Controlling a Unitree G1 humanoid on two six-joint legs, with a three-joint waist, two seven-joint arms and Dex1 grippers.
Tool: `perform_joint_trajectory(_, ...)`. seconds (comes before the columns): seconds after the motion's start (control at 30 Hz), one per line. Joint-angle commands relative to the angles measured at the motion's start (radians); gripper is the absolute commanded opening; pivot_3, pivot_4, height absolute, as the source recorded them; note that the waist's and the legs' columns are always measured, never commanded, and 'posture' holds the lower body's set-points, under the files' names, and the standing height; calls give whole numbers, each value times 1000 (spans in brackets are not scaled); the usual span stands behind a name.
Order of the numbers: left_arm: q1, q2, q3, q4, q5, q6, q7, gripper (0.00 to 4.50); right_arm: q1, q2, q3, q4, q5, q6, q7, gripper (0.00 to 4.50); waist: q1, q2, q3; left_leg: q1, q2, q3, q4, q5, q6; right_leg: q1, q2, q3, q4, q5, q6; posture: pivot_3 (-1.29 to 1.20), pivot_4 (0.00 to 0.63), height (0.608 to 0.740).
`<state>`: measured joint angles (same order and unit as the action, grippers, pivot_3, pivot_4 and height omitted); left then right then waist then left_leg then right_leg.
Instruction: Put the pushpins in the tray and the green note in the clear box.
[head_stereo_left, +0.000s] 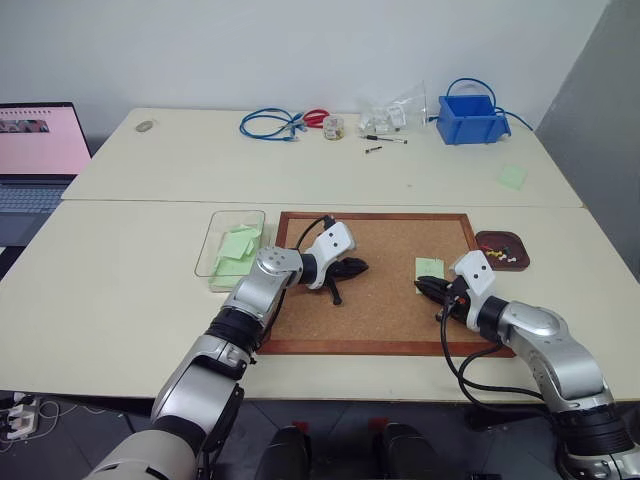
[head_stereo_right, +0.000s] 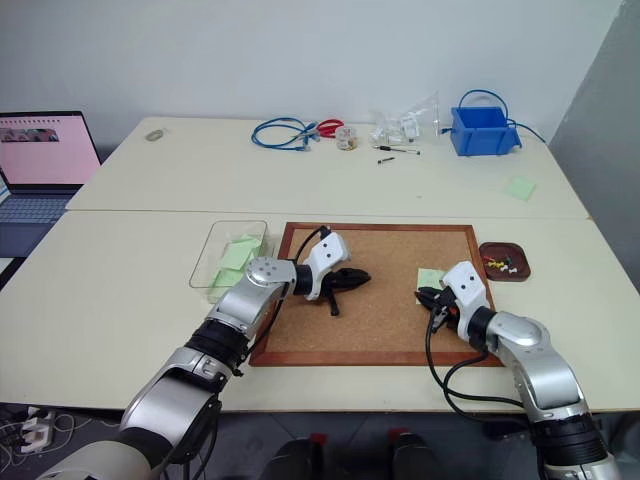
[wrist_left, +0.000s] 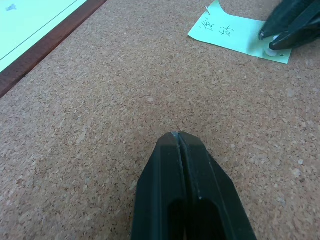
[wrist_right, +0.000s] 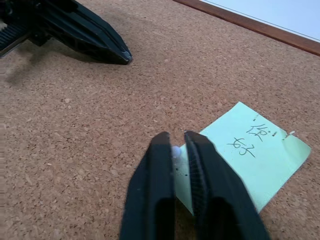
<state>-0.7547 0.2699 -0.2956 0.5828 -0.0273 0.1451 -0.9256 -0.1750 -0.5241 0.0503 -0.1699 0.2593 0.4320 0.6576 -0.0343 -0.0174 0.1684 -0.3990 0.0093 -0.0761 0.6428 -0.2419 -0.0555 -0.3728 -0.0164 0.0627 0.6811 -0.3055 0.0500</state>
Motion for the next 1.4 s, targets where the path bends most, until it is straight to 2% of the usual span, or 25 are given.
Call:
perform_joint_trajectory(0.03,7,1,-6,18,28,12,6,0,6,1,-6,-8,-5,-27,8,11,0,0,0,0,0,0,0,0,0,0,0,0,0,0,0,0,150,740)
perform_joint_trajectory(0.33,10,5,-4,14,27,13,7,0,-8,-1,-46,-23,19,-11,-4,11,0,0,0,0,0,0,0,0,0,0,0,0,0,0,0,0,150,740)
perform_joint_trajectory(0.6,11,3,-3,12,25,13,8,0,-17,-7,-121,-118,125,87,-17,11,1,0,0,0,0,0,0,0,0,0,0,0,0,0,0,0,150,740)
perform_joint_trajectory(0.93,9,1,-8,15,28,3,3,0,-24,-8,-143,-193,167,164,-39,11,1,0,0,0,0,0,0,0,0,0,0,0,0,0,0,0,150,740)
perform_joint_trajectory(1.17,-21,17,-14,5,73,-217,23,0,-100,-40,-233,-237,334,354,-38,11,2,0,1,-1,0,0,0,0,0,-1,0,0,0,0,0,0,150,740)
perform_joint_trajectory(1.23,-45,15,4,11,59,-273,9,393,-126,-56,-261,-236,384,404,-33,0,2,-1,1,-1,0,0,0,0,0,-1,0,0,0,0,0,0,150,740)
perform_joint_trajectory(1.27,-62,15,14,16,49,-325,-2,440,-140,-64,-277,-231,413,433,-28,0,3,-1,1,-1,0,0,0,0,0,-1,0,0,0,0,0,0,150,740)
perform_joint_trajectory(1.4,-153,30,21,60,55,-604,-37,1203,-193,-94,-323,-190,512,537,-19,0,5,-2,3,-2,0,-1,0,0,0,-1,0,-1,0,0,0,0,150,740)
